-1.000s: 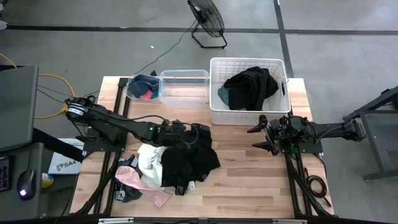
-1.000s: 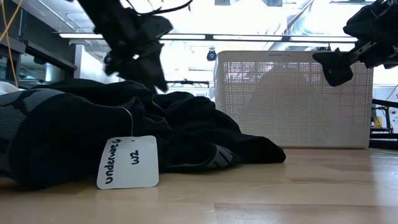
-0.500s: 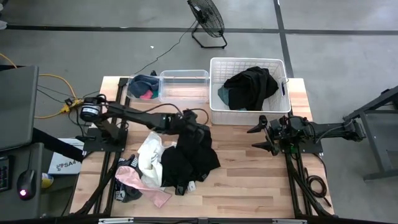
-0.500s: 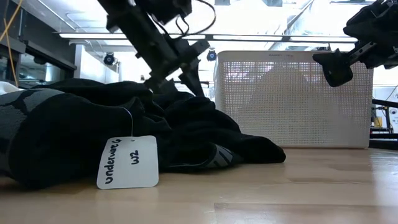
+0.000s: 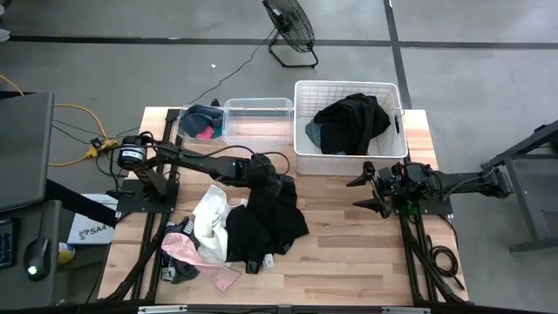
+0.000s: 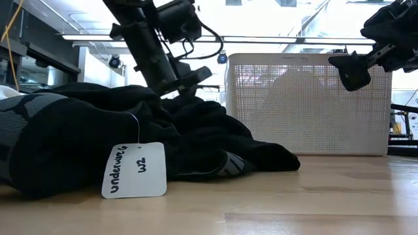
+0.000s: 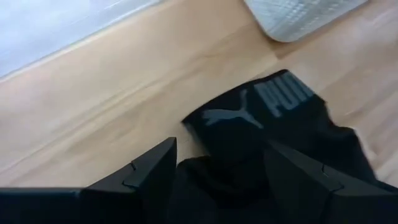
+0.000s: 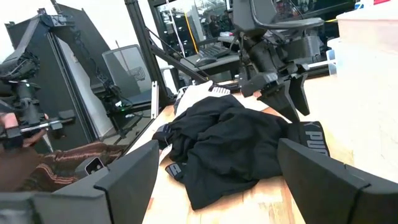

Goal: Pick & Place Cloths
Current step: Put the top black boxer into the right transparent bin

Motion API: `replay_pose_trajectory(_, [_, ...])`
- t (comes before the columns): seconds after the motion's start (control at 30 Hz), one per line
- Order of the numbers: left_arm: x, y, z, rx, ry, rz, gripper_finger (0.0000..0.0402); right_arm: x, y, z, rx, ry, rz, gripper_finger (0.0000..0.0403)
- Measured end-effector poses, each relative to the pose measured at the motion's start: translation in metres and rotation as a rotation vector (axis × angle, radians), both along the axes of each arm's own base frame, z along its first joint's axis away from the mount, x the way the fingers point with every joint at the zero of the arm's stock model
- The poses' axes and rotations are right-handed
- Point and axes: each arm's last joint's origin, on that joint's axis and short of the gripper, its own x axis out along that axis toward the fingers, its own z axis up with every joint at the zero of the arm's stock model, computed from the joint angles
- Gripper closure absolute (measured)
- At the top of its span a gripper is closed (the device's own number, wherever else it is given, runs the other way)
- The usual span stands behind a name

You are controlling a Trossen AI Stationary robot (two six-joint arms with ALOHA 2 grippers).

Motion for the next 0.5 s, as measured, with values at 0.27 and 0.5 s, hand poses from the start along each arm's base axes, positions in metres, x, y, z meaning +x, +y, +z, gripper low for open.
replay_pose_trajectory(0.27, [0.001,0.006,-0.011,-0.035,-0.028,-0.001,0.0169,0.0,0.0,0.0,0.0,0.001,0.0,0.0085])
replay_pose_trajectory(0.5, [-0.001,0.009,-0.023,-0.062,-0.119,-0.016,0.0169,0.0,0.0,0.0,0.0,0.001,0.0,0.0085])
